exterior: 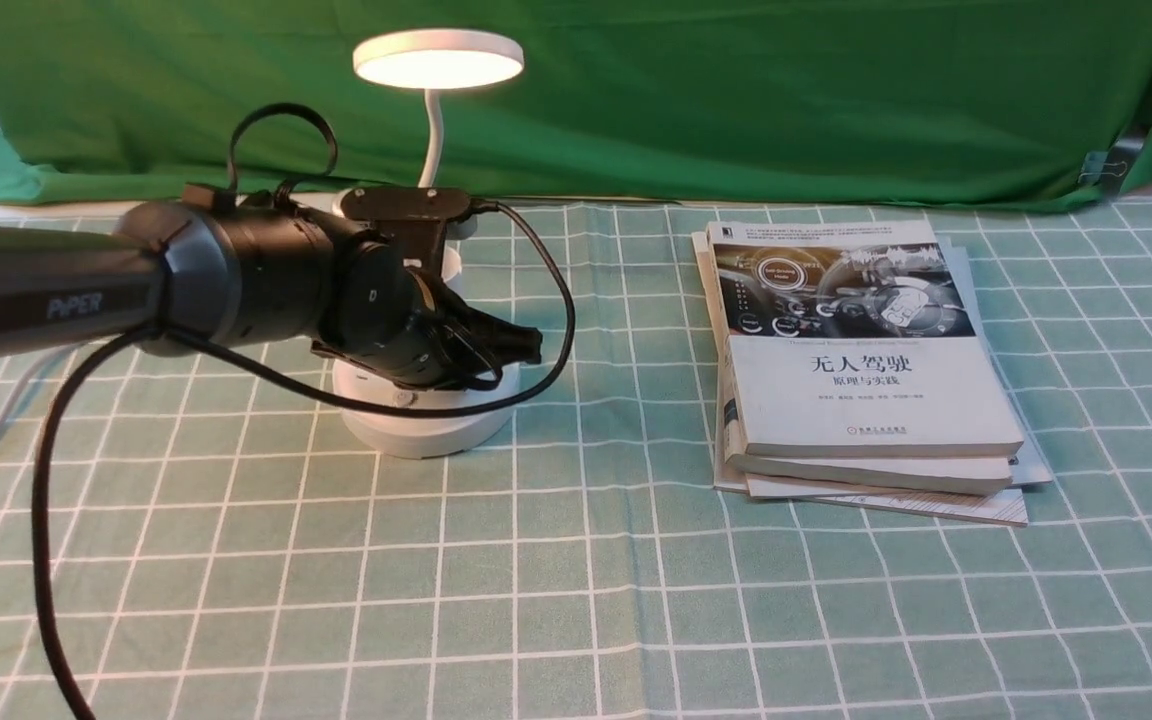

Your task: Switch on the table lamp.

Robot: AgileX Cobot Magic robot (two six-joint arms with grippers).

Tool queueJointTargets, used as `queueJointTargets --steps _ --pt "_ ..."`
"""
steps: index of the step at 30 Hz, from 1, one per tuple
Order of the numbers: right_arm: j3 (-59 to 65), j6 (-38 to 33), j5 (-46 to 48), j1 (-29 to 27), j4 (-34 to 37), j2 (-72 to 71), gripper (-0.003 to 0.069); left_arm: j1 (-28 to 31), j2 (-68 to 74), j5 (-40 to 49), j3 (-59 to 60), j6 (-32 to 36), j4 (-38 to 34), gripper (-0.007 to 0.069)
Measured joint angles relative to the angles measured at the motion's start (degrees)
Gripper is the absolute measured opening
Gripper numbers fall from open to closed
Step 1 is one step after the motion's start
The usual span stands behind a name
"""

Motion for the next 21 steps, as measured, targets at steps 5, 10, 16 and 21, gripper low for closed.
queueJointTargets --steps 5,10,16,21 --pt "0.0 0.0 0.0 0.0 0.0 0.0 0.0238 0.0 -1.48 1.99 0.83 -0.11 -0.23 0.0021" --pt "0.0 0.0 0.05 0.0 0.0 0.0 0.0238 0.0 -1.92 3.32 0.83 -0.11 -0.48 0.0021" --pt "0.0 0.0 0.05 0.0 0.0 0.0 0.0238 0.0 -5.8 8.88 1.21 0.58 -1.5 0.0021" --pt "0.0 0.0 0.05 0.0 0.0 0.0 0.0238 0.0 -16.38 16.38 5.22 5.01 -4.58 0.0021"
